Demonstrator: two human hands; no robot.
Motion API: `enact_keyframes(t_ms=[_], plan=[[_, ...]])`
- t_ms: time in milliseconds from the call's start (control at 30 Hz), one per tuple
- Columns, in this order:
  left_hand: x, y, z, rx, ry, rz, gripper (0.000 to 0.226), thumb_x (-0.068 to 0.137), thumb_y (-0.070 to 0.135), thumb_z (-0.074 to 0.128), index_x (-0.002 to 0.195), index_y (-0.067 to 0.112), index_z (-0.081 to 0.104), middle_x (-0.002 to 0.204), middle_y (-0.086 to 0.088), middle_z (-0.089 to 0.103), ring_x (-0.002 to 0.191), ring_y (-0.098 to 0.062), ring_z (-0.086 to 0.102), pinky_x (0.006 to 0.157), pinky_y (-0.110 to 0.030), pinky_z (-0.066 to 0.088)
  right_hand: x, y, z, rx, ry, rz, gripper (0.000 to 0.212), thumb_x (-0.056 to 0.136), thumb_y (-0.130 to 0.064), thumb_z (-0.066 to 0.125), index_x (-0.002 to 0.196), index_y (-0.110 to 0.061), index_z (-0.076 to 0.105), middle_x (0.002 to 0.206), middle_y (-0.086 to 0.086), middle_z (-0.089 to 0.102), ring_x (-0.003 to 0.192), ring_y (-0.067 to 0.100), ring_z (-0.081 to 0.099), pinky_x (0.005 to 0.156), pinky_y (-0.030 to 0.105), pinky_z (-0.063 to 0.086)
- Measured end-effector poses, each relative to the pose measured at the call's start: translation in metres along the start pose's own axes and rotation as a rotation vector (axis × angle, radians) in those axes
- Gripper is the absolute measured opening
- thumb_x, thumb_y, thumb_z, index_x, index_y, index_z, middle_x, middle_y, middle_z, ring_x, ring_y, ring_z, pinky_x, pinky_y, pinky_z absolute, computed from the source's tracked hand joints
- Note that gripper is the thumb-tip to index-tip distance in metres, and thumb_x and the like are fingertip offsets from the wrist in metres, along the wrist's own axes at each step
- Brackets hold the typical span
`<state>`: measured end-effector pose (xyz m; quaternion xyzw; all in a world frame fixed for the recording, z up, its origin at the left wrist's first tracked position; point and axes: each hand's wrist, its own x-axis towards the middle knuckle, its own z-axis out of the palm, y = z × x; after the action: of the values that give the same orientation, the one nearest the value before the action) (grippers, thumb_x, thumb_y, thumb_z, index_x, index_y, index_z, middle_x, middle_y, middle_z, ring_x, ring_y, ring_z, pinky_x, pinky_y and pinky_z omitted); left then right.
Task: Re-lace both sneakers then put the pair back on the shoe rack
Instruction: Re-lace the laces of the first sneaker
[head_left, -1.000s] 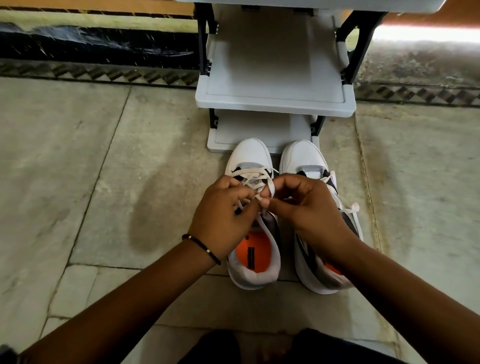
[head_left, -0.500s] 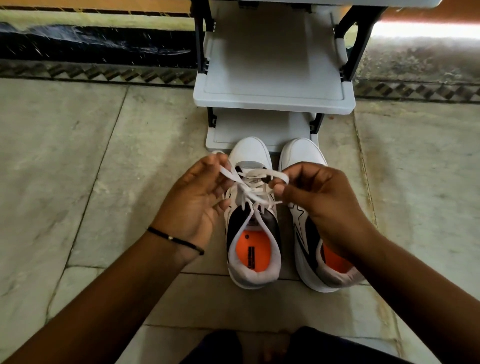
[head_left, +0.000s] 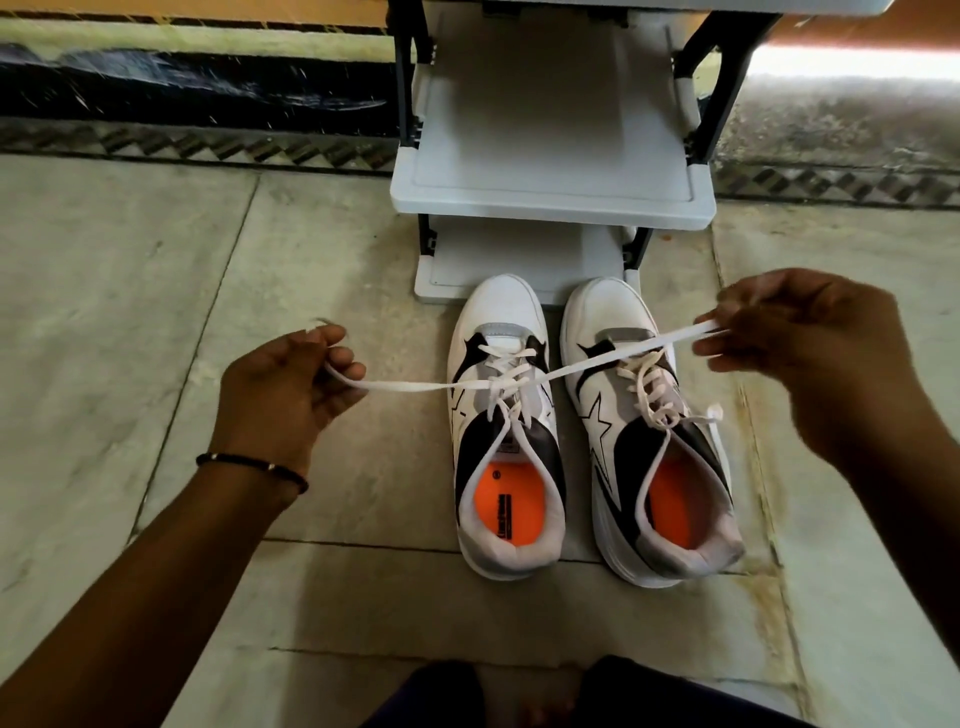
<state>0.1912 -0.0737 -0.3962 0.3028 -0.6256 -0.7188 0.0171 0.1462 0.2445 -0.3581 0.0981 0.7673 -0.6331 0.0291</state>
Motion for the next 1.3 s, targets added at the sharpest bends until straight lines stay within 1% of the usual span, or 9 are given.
enact_keyframes(t_ms=[67,167,267,400,500,700,967,1100,1300], plan=[[0.003,0.003,-0.006,0.279,0.024,0.050,0.016,0.090,0.015,0.050,0.087,0.013,0.065,0.074,-0.001,0.070,0.071,-0.015,0.067,0.066,-0.028,0.059,0.007,0.000,-0.011,-0.169,0.083,0.003,0.016,0.082,0.001,0.060,0.090,-0.013,0.062,0.074,0.002,0.074,0.057,0.012,0.068,0.056,0.028,0.057],[0.007,0.003,-0.010,0.830,0.026,0.126,0.023,0.088,0.021,0.054,0.105,0.007,0.062,0.106,-0.019,0.067,0.099,-0.032,0.063,0.090,-0.045,0.050,0.015,-0.009,-0.014,-0.651,0.169,-0.015,0.055,0.079,-0.014,0.070,0.129,-0.016,0.045,0.121,0.010,0.063,0.087,0.021,0.066,0.081,0.046,0.054],[0.000,0.002,0.003,1.126,0.000,0.269,0.046,0.087,0.028,0.055,0.127,0.007,0.048,0.128,-0.015,0.058,0.117,-0.030,0.053,0.100,-0.036,0.038,0.004,-0.025,0.009,-0.884,0.114,-0.358,0.061,0.079,-0.015,0.069,0.133,-0.013,0.042,0.129,0.015,0.055,0.104,0.032,0.057,0.090,0.047,0.048],[-0.019,-0.003,0.042,1.080,-0.273,0.492,0.044,0.090,0.017,0.051,0.132,0.016,0.043,0.138,-0.008,0.050,0.125,-0.022,0.046,0.098,-0.021,0.030,-0.015,-0.016,0.055,-0.981,-0.354,-0.454,0.034,0.083,-0.021,0.065,0.116,-0.018,0.062,0.115,0.007,0.066,0.106,0.023,0.056,0.087,0.028,0.041],[-0.020,-0.014,0.063,1.089,-0.445,0.588,0.043,0.090,0.008,0.047,0.132,0.017,0.043,0.139,-0.007,0.049,0.126,-0.018,0.044,0.096,-0.012,0.025,-0.017,0.004,0.078,-0.919,-0.512,-0.363,0.026,0.083,-0.026,0.065,0.107,-0.019,0.067,0.109,0.005,0.069,0.100,0.022,0.061,0.085,0.035,0.049],[-0.027,-0.016,0.063,1.076,-0.472,0.627,0.025,0.089,0.019,0.049,0.108,0.011,0.063,0.107,-0.011,0.067,0.098,-0.024,0.059,0.084,-0.033,0.045,-0.022,0.025,0.084,-0.755,-0.517,-0.271,0.006,0.082,-0.021,0.064,0.082,-0.024,0.069,0.076,-0.004,0.066,0.072,0.009,0.060,0.057,0.016,0.039],[-0.028,-0.002,0.053,1.197,-0.529,0.596,0.021,0.086,0.029,0.054,0.097,0.016,0.066,0.095,-0.005,0.067,0.078,-0.012,0.052,0.068,-0.025,0.039,-0.025,0.028,0.078,-0.634,-0.472,-0.380,0.010,0.080,-0.012,0.067,0.088,-0.017,0.073,0.085,-0.001,0.070,0.072,0.005,0.057,0.069,0.005,0.040],[-0.032,-0.008,0.055,1.230,-0.610,0.501,0.027,0.081,0.032,0.062,0.104,0.017,0.062,0.098,-0.006,0.062,0.088,-0.021,0.056,0.075,-0.033,0.045,-0.029,0.028,0.077,-0.624,-0.507,-0.348,0.005,0.080,-0.019,0.068,0.085,-0.022,0.070,0.080,-0.010,0.065,0.074,0.000,0.058,0.064,0.003,0.039],[-0.035,-0.007,0.051,1.074,-0.484,0.497,0.017,0.083,0.025,0.061,0.095,0.014,0.067,0.091,-0.006,0.072,0.082,-0.017,0.064,0.076,-0.032,0.050,-0.031,0.028,0.078,-0.636,-0.452,-0.412,0.003,0.080,-0.019,0.068,0.082,-0.020,0.070,0.077,-0.007,0.066,0.071,0.008,0.058,0.063,0.010,0.042]])
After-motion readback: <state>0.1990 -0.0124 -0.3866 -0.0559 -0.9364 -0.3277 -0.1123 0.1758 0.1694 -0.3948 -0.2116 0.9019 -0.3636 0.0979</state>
